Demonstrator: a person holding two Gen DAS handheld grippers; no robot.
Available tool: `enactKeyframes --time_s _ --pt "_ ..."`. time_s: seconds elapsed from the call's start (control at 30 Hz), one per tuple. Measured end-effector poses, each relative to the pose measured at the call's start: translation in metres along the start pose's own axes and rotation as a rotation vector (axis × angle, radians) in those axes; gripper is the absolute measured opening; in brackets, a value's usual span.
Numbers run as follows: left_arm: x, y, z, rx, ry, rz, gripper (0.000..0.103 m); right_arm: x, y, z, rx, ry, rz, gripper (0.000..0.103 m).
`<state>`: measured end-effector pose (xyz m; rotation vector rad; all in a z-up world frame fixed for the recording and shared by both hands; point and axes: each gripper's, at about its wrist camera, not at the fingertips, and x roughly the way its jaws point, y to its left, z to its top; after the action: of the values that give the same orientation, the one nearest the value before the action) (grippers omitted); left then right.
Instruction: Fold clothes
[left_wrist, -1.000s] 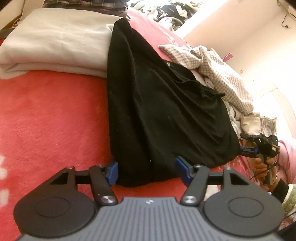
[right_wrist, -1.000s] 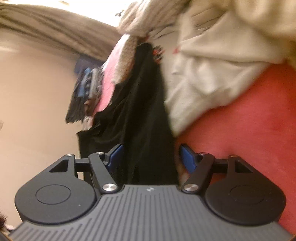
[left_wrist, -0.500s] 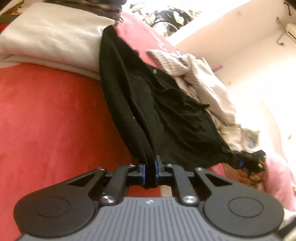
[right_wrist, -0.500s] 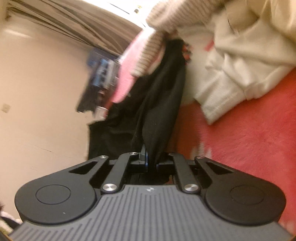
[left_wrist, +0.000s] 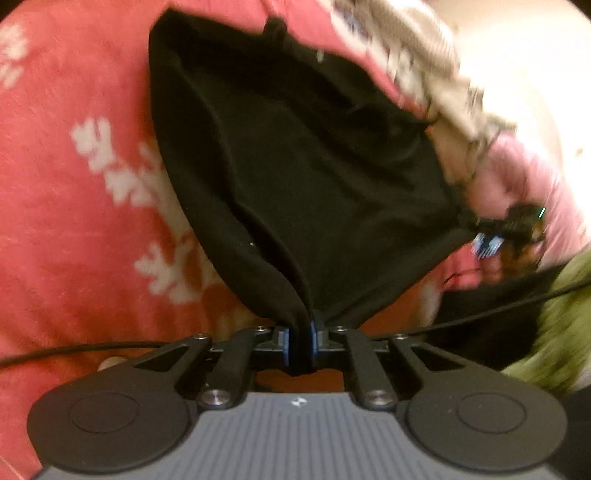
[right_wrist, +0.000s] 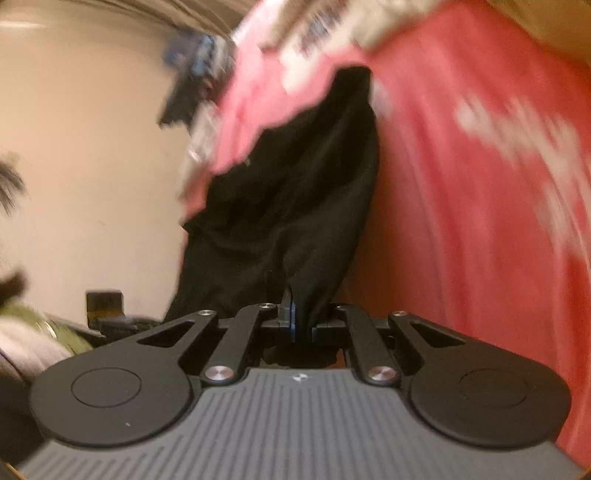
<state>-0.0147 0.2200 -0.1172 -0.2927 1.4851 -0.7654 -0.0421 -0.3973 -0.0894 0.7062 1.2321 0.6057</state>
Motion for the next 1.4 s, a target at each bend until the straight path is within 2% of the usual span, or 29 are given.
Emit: enactKeyframes --time_s 0.1,0.17,0.2,0.23,0.3,0.4,0.47,0.57,0.7,0.77,0.9,1.0,1.1,1.27,1.33,1.4 --pt "0.01 0.002 0.005 0.053 0.033 0.08 0.028 0.016 -0.011 -0.01 0.0 0.061 -0.174 0.011" --pt "-0.006 -0.002 0.005 0.105 0.028 0.135 0.035 0.013 -0.014 -0.008 0.02 0.081 -0.198 0.016" --pt "-0.013 -0.003 0.005 0.13 0.026 0.162 0.044 0.005 -0.011 -0.007 0.007 0.074 -0.209 0.023" --pt "-0.021 -0.005 0.006 0.156 0.023 0.19 0.048 -0.005 -0.004 -0.004 -0.03 0.058 -0.242 0.029" --pt "-0.037 -0.007 0.007 0.198 0.008 0.247 0.048 -0.028 0.01 0.003 -0.097 0.014 -0.293 0.032" --pt "-0.06 -0.007 0.026 0.182 -0.101 0.332 0.048 -0.047 0.035 0.019 -0.221 -0.092 -0.371 0.032" --pt "-0.064 -0.005 0.042 0.172 -0.19 0.382 0.048 -0.042 0.055 0.033 -0.353 -0.139 -0.409 0.033" --pt "-0.058 -0.006 0.06 0.195 -0.264 0.438 0.051 0.004 0.091 0.054 -0.565 -0.14 -0.369 0.033" --pt "-0.047 -0.007 0.081 0.235 -0.325 0.498 0.051 0.081 0.144 0.064 -0.916 -0.028 -0.29 0.032" --pt "-0.043 -0.011 0.089 0.25 -0.348 0.495 0.051 0.119 0.17 0.065 -1.088 0.06 -0.269 0.032" --pt "-0.043 -0.017 0.098 0.286 -0.395 0.464 0.051 0.173 0.199 0.063 -1.36 0.146 -0.268 0.032" --pt "-0.035 -0.022 0.104 0.313 -0.404 0.458 0.051 0.205 0.205 0.062 -1.475 0.218 -0.304 0.034" --pt "-0.035 -0.019 0.107 0.313 -0.404 0.446 0.048 0.223 0.203 0.054 -1.574 0.246 -0.338 0.034" --pt "-0.035 -0.013 0.112 0.289 -0.418 0.411 0.038 0.233 0.195 0.036 -1.69 0.236 -0.395 0.03" --pt "-0.034 -0.01 0.115 0.269 -0.425 0.396 0.032 0.238 0.195 0.041 -1.676 0.219 -0.406 0.018" --pt "-0.035 -0.004 0.117 0.229 -0.434 0.381 0.03 0.235 0.195 0.055 -1.566 0.184 -0.395 0.018"
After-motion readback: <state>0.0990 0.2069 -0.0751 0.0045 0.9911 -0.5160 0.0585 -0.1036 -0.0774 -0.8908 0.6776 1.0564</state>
